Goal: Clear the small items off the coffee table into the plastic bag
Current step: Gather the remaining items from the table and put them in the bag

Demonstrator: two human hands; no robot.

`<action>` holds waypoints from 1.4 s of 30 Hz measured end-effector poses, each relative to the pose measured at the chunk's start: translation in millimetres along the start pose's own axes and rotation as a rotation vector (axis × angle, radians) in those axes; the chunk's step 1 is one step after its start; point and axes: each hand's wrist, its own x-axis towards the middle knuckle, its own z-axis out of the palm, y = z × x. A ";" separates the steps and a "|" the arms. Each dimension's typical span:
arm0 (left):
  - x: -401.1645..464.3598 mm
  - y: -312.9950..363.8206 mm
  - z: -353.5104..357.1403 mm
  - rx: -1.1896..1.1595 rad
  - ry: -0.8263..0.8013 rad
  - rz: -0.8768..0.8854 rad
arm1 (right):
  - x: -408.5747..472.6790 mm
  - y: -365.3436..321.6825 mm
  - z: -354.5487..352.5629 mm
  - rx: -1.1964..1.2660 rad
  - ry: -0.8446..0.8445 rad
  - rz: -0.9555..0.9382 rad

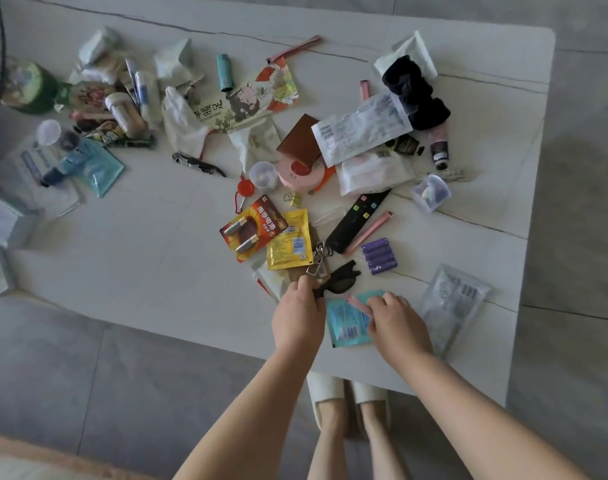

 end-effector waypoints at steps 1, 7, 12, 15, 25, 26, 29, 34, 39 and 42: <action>1.7 1.7 -0.4 0.019 0.003 0.017 | 0.2 2.4 -5.8 0.035 0.007 0.024; 16.4 8.3 9.0 0.157 -0.016 0.112 | 18.8 19.2 -37.7 0.177 0.091 0.146; 20.3 6.7 16.5 0.170 -0.010 0.094 | 44.1 17.6 -45.6 0.117 0.128 0.161; 21.9 4.2 18.0 0.143 -0.022 0.083 | 56.5 10.4 -44.4 0.033 0.168 0.187; 28.2 -1.6 30.2 0.172 -0.012 0.122 | 78.0 -1.3 -30.9 -0.003 0.211 0.329; 27.5 -1.7 31.8 0.182 -0.009 0.127 | 79.0 -0.8 -31.3 0.018 0.208 0.344; 25.2 -0.9 34.3 0.174 0.004 0.114 | 80.8 2.3 -33.0 0.014 0.188 0.312; 19.1 2.9 30.5 0.160 0.015 0.096 | 68.5 10.7 -34.2 0.099 0.153 0.318; 5.3 6.5 18.0 0.124 0.049 0.090 | 38.2 24.0 -39.7 0.224 0.109 0.304; -0.2 12.7 8.9 0.046 0.005 0.094 | 21.9 31.5 -42.3 0.265 0.083 0.324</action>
